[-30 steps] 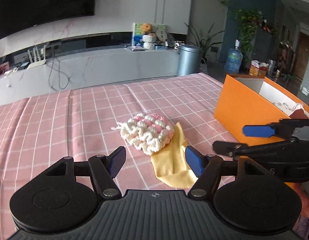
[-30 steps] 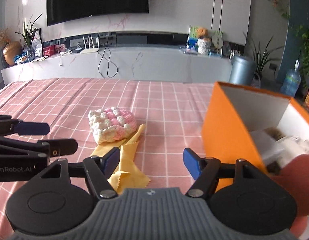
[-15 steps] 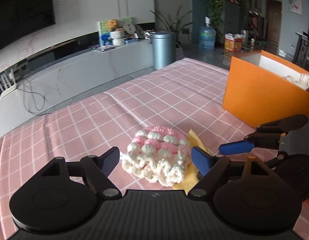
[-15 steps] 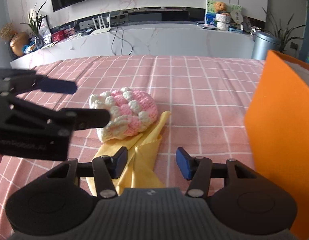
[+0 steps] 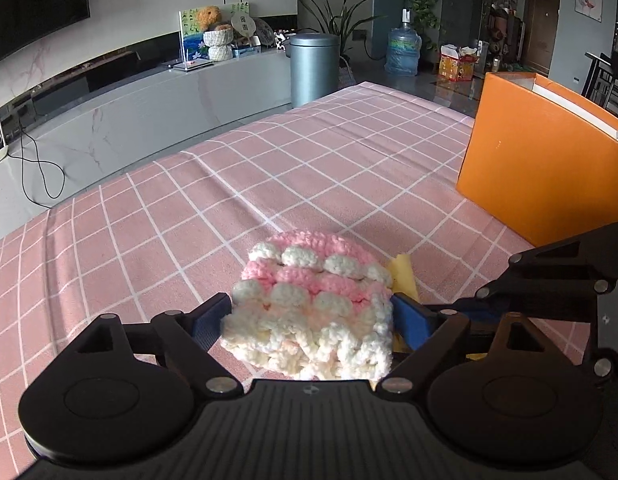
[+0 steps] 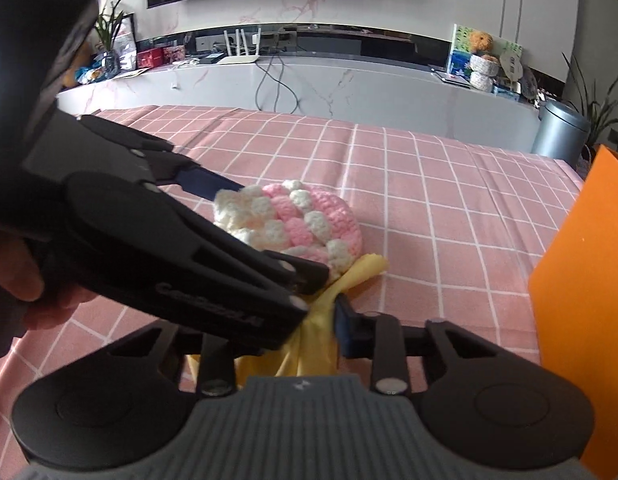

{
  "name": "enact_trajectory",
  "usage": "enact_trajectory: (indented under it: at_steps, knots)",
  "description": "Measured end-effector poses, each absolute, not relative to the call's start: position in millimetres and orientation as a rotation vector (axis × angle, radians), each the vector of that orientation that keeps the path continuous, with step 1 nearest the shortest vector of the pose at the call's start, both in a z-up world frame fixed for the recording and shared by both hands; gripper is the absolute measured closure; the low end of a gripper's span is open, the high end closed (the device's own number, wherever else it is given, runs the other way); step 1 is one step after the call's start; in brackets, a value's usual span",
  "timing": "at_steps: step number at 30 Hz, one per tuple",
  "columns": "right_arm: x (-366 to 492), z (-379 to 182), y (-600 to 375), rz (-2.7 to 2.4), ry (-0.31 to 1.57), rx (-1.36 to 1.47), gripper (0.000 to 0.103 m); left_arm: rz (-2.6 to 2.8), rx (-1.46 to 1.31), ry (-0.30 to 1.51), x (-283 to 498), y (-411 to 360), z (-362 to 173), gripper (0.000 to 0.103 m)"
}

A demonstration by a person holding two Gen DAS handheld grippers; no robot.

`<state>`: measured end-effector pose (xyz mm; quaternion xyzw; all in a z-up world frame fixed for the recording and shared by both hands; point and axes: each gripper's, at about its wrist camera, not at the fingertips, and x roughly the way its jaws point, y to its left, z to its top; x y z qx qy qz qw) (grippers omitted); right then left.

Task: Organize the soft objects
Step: 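Grasp the pink-white knitted pad with the left tool while the right tool grasps the yellow cloth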

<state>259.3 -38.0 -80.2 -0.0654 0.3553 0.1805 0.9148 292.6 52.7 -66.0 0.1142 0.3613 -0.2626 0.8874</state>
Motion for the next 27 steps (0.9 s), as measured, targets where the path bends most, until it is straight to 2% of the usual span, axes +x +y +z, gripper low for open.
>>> enact_trajectory:
  at_steps: [4, 6, 7, 12, 14, 27]
  knots:
    - [254.5, -80.6, -37.2, 0.384, 0.717, -0.157, 0.093, -0.528, 0.222, 0.735, 283.1, 55.8, -64.4, 0.02]
    - [253.0, -80.3, -37.5, 0.381, 0.716, -0.16, 0.099, -0.507, 0.21, 0.714, 276.0, 56.8, -62.7, 0.032]
    - [252.3, -80.2, -37.5, 0.376, 0.715, -0.161, 0.102, -0.496, 0.207, 0.699, 271.7, 57.0, -61.8, 0.035]
    - [250.5, -78.5, -36.5, 0.348, 0.721, -0.145, 0.103, -0.41, 0.113, 0.655, 256.2, 68.3, -51.7, 0.066]
    - [250.2, -75.6, -39.4, 0.344, 0.718, -0.117, 0.103, -0.374, 0.077, 0.644, 251.1, 73.6, -45.8, 0.072]
    - [214.9, -36.5, -53.3, 0.351, 0.596, -0.125, 0.103, -0.2, -0.093, 0.613, 188.4, 85.8, -22.6, 0.073]
